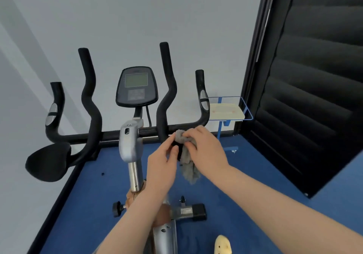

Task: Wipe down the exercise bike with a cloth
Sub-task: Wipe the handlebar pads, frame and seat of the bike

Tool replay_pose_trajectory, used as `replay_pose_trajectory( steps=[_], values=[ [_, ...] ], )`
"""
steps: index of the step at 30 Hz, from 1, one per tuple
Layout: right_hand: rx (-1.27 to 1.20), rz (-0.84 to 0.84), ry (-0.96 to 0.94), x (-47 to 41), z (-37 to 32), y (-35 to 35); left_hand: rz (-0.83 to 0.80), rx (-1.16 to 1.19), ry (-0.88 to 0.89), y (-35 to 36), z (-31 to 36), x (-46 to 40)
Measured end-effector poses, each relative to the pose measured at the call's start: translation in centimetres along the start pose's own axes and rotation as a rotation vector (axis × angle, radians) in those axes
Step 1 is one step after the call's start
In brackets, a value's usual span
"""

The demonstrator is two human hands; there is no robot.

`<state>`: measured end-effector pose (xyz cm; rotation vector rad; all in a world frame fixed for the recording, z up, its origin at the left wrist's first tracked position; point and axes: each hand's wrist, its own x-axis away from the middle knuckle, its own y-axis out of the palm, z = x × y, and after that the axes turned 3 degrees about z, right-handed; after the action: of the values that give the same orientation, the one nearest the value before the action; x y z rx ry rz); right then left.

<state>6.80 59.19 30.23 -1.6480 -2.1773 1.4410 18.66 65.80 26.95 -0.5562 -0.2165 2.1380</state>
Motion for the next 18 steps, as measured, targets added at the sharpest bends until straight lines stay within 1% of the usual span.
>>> replay_pose_trajectory(
  steps=[4, 5, 6, 8, 9, 10, 13, 14, 16, 18],
  values=[
    [0.133, 0.180, -0.211, -3.2, 0.2, -2.9, -0.048, -0.149, 0.029, -1.0, 0.9, -2.6],
    [0.181, 0.191, -0.262, -3.9, 0.4, -3.4, -0.061, -0.180, 0.037, -1.0, 1.2, -3.4],
    [0.237, 0.149, -0.300, -4.4, 0.6, -3.5, -0.074, -0.198, 0.042, -0.9, 1.5, -4.1],
    [0.368, -0.023, -0.345, -4.8, 1.0, -2.8, -0.097, -0.230, 0.061, -0.4, 1.8, -4.9],
    [0.395, -0.096, -0.344, -4.5, 1.4, -2.1, -0.102, -0.247, 0.061, 0.0, 1.7, -5.1],
    [0.351, -0.135, -0.301, -3.8, 1.6, -1.6, -0.100, -0.269, 0.060, 0.4, 1.5, -5.0],
    [0.058, -0.098, -0.099, -3.3, 2.1, -2.0, -0.043, -0.387, 0.073, 1.3, 0.9, -4.3],
    [0.023, -0.086, -0.056, -3.7, 2.4, -2.2, -0.026, -0.433, 0.061, 1.5, 0.8, -4.2],
    [0.053, -0.075, -0.019, -4.3, 2.6, -2.2, 0.001, -0.540, 0.040, 1.8, 1.1, -3.9],
    [0.093, -0.064, 0.011, -3.9, 2.3, -1.1, 0.012, -0.557, 0.017, 2.0, 1.5, -3.8]
  ],
)
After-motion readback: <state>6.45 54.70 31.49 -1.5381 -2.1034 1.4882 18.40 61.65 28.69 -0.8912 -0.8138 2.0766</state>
